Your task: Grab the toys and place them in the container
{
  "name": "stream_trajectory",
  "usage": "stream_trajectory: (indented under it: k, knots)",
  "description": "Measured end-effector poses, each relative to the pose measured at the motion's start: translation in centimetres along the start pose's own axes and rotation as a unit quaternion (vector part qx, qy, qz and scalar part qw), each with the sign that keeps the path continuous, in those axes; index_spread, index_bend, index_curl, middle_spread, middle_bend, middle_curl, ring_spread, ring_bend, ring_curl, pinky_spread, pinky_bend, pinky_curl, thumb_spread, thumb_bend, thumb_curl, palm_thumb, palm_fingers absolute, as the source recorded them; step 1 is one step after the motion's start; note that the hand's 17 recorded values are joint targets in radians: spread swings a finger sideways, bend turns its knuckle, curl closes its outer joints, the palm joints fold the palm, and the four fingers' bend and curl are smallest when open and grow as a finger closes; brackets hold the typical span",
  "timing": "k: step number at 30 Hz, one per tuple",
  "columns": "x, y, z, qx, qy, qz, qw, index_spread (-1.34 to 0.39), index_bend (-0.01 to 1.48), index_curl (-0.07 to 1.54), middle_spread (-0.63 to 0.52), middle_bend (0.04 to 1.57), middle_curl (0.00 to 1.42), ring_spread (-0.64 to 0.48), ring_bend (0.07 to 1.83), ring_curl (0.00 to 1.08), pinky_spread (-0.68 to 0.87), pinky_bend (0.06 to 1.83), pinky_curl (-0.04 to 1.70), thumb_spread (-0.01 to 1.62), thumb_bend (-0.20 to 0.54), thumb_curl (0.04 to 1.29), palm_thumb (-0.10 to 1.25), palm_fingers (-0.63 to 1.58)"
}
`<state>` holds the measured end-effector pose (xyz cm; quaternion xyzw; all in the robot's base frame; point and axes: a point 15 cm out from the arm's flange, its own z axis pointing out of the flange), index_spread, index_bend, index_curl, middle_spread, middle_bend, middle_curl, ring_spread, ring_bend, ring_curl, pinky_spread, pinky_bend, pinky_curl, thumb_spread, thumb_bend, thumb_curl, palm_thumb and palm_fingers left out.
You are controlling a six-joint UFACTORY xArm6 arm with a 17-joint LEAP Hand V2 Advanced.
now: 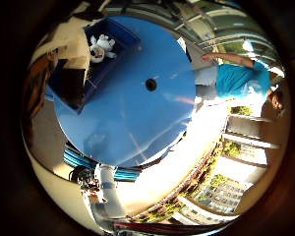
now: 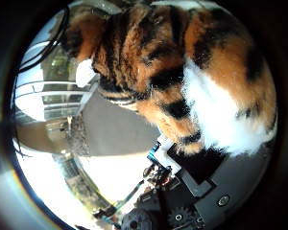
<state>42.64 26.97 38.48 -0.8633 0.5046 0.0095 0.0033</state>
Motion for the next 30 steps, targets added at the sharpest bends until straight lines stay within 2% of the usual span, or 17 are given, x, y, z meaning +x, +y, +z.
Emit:
stream_trajectory:
  k: [2, 4, 6, 7, 8, 9, 10, 11, 14, 17, 23, 27, 30]
  knots:
    - [-0.4, -1.9, 1.7, 0.009, -0.001, 0.008, 1.000, -1.13, 0.87, -0.02, -0.21, 1.16, 1.13, -0.07, 1.48, 0.75, 0.19, 1.40, 0.89, 1.08, -0.036, 0.83, 0.84, 0.88]
    - [-0.6, -3.6, 3.6, 0.013, -0.001, 0.021, 1.000, -1.07, 0.94, 0.01, -0.20, 1.11, 1.11, -0.05, 1.43, 0.73, 0.21, 1.35, 0.88, 1.09, -0.037, 0.80, 0.82, 0.89]
    - [-0.5, -4.4, 5.3, 0.005, 0.000, 0.028, 1.000, -0.93, 0.99, 0.05, -0.19, 1.00, 1.04, 0.01, 1.30, 0.68, 0.23, 1.29, 0.85, 1.10, -0.043, 0.76, 0.79, 0.82]
    - [-0.4, -4.8, 6.1, 0.004, 0.000, 0.029, 1.000, -0.81, 0.98, 0.06, -0.18, 0.89, 0.99, 0.04, 1.22, 0.66, 0.24, 1.28, 0.86, 1.10, -0.041, 0.74, 0.77, 0.64]
    - [-0.3, -5.2, 6.7, 0.004, 0.000, 0.030, 1.000, -0.70, 0.89, 0.05, -0.16, 0.72, 0.94, 0.08, 1.16, 0.66, 0.27, 1.28, 0.86, 1.10, -0.040, 0.72, 0.76, 0.31]
    - [-0.3, -5.5, 7.5, 0.001, 0.000, 0.031, 1.000, -0.61, 0.88, 0.07, -0.14, 0.57, 0.87, 0.12, 1.05, 0.62, 0.29, 1.24, 0.85, 1.10, -0.038, 0.71, 0.76, 0.03]
    - [-0.3, -5.5, 8.1, -0.004, 0.000, 0.030, 1.000, -0.56, 0.88, 0.09, -0.12, 0.53, 0.84, 0.14, 1.00, 0.61, 0.31, 1.21, 0.85, 1.11, -0.036, 0.70, 0.76, -0.06]
    - [-0.1, -5.5, 8.7, -0.010, -0.002, 0.027, 1.000, -0.49, 0.81, 0.08, -0.08, 0.41, 0.74, 0.18, 0.82, 0.51, 0.34, 1.10, 0.77, 1.10, -0.033, 0.68, 0.75, -0.19]
    - [0.1, -5.5, 9.2, -0.016, -0.003, 0.014, 1.000, -0.45, 0.65, 0.07, -0.02, 0.26, 0.62, 0.23, 0.67, 0.39, 0.38, 0.99, 0.66, 1.10, -0.034, 0.64, 0.74, -0.20]
    - [-0.6, -5.6, 9.2, -0.013, -0.016, -0.005, 1.000, -0.44, 0.51, 0.08, 0.01, 0.16, 0.53, 0.26, 0.57, 0.34, 0.42, 0.89, 0.59, 1.10, -0.029, 0.61, 0.74, -0.15]
    - [-1.1, -5.6, 7.4, 0.004, -0.032, -0.015, 0.999, -0.44, 0.35, 0.12, 0.04, 0.13, 0.42, 0.28, 0.48, 0.31, 0.46, 0.81, 0.51, 1.09, -0.029, 0.57, 0.74, -0.09]
    - [-1.2, -4.7, 3.6, 0.031, -0.047, -0.018, 0.998, -0.43, 0.31, 0.15, 0.05, 0.13, 0.37, 0.28, 0.45, 0.30, 0.47, 0.76, 0.47, 1.09, -0.030, 0.55, 0.74, -0.06]
    - [-1.5, -2.3, 0.2, 0.032, -0.063, -0.022, 0.997, -0.42, 0.29, 0.18, 0.05, 0.14, 0.35, 0.29, 0.43, 0.30, 0.47, 0.73, 0.45, 1.10, -0.027, 0.54, 0.75, -0.04]
